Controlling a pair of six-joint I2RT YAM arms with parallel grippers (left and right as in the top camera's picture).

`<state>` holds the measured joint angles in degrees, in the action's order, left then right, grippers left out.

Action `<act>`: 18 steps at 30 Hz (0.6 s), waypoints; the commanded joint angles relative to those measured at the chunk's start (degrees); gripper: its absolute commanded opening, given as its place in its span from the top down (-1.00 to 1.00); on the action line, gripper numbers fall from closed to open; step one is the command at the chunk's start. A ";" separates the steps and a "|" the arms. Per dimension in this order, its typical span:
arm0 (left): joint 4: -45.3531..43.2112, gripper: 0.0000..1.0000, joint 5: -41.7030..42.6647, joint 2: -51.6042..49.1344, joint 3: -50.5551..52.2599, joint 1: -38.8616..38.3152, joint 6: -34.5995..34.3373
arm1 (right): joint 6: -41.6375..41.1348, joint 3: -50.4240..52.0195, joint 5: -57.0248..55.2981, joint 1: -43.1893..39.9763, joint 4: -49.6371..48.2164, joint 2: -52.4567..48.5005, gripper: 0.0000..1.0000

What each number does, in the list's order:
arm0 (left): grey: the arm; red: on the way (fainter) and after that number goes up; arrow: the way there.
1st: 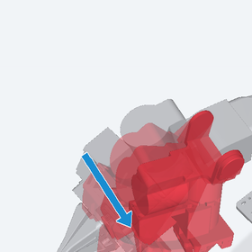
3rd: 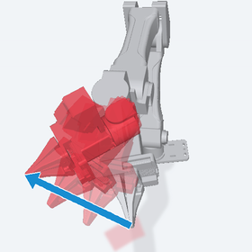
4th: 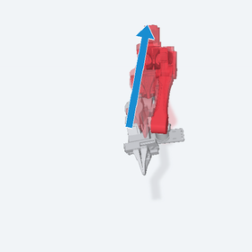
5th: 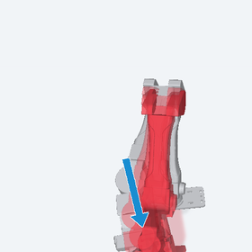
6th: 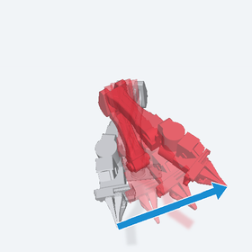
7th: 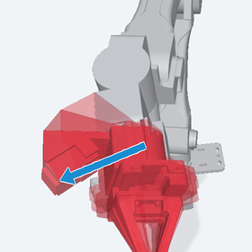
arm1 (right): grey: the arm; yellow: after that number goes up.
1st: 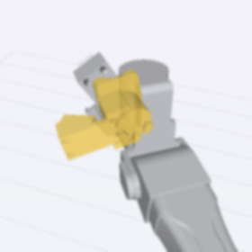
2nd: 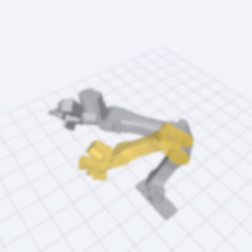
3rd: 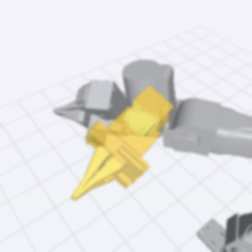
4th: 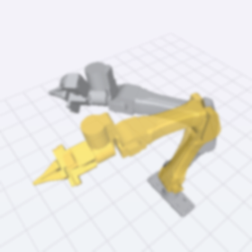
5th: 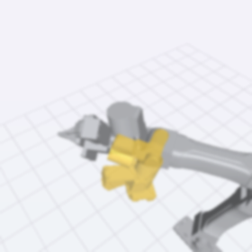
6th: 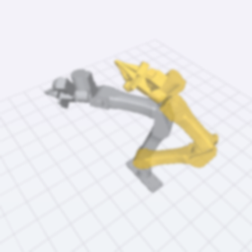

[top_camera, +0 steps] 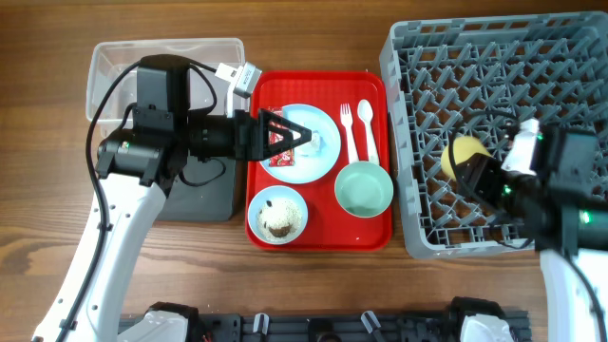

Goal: Sort waste into correct bins and load items into the dishwasher rack
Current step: 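Carry yellow cup with right gripper and place it in the rack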

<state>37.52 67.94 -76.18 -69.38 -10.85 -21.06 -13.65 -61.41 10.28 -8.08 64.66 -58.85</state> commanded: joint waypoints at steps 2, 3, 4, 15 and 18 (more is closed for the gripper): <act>0.04 -0.99 -0.57 0.42 -0.26 0.00 1.38 | 0.22 -0.63 -1.49 -0.13 4.55 -7.80 0.34; 0.04 -0.99 -0.57 0.42 -0.26 0.00 1.40 | 0.20 -0.63 -1.49 -0.13 5.20 -9.16 0.34; 0.02 -0.99 -0.57 0.42 -0.26 0.00 1.40 | 0.17 -0.63 -1.49 -0.13 5.51 -10.16 0.34; 0.02 -0.99 -0.57 0.42 -0.26 0.00 1.38 | 0.11 -0.59 0.26 -0.13 2.97 -11.52 -0.04; 0.17 -0.99 -0.55 0.42 -0.26 0.00 1.38 | -0.09 -0.52 0.46 -0.13 0.92 -11.56 -0.08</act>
<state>37.52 67.33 -76.18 -69.38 -10.85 -21.04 -13.61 -61.39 10.07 -8.08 66.87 -70.43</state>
